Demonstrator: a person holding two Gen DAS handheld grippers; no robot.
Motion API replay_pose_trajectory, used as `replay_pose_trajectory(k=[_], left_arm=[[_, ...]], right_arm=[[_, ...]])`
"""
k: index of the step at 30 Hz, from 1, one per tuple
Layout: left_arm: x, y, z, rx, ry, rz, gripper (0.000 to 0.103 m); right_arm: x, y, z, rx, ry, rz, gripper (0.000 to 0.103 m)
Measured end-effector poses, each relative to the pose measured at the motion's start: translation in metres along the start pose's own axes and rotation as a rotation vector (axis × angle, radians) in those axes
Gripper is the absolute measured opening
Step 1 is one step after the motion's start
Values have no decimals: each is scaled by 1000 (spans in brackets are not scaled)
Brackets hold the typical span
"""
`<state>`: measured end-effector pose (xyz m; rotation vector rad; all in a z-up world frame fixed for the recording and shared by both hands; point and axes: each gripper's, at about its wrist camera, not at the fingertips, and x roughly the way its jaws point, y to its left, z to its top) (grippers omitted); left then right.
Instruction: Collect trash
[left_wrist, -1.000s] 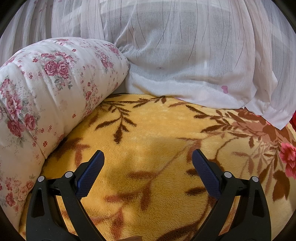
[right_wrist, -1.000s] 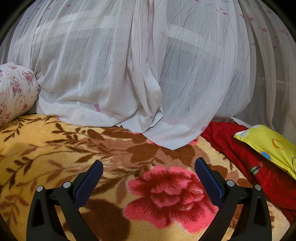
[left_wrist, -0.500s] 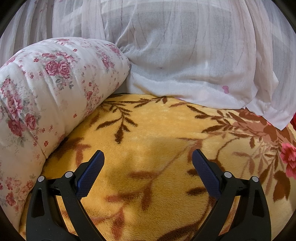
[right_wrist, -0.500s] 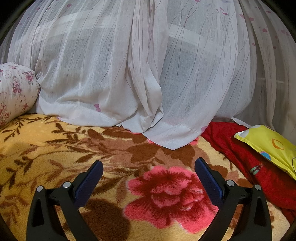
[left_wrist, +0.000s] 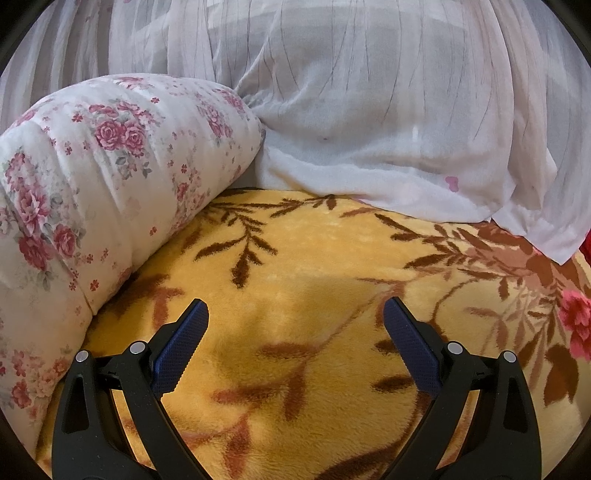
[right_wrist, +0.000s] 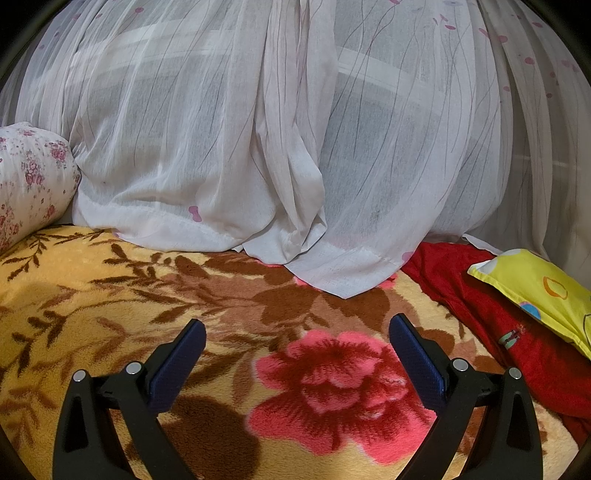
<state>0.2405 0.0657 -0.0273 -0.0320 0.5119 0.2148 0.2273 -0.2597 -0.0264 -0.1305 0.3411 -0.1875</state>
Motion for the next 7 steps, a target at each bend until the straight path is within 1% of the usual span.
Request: replay_pose_trajectory(k=[7], left_arm=[[1,0,0,-1,5,0,93]], right_arm=[[0,0,0,0,0,0,98]])
